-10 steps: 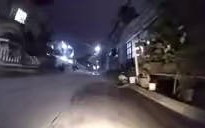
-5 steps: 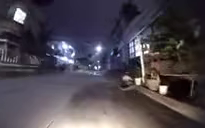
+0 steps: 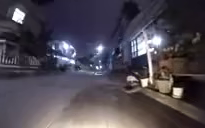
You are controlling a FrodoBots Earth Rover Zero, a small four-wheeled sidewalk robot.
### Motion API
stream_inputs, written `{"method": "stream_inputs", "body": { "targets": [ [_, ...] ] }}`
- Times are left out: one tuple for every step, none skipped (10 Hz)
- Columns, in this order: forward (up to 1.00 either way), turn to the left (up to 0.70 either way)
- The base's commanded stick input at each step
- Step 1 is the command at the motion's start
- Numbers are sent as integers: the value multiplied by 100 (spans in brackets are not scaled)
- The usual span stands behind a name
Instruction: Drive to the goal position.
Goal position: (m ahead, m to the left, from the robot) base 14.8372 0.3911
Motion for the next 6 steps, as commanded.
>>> {"method": "stream_inputs", "body": {
  "targets": [
    [70, 0],
    [70, 0],
    [70, 0],
    [70, 0],
    [70, 0],
    [70, 0]
  ]
}}
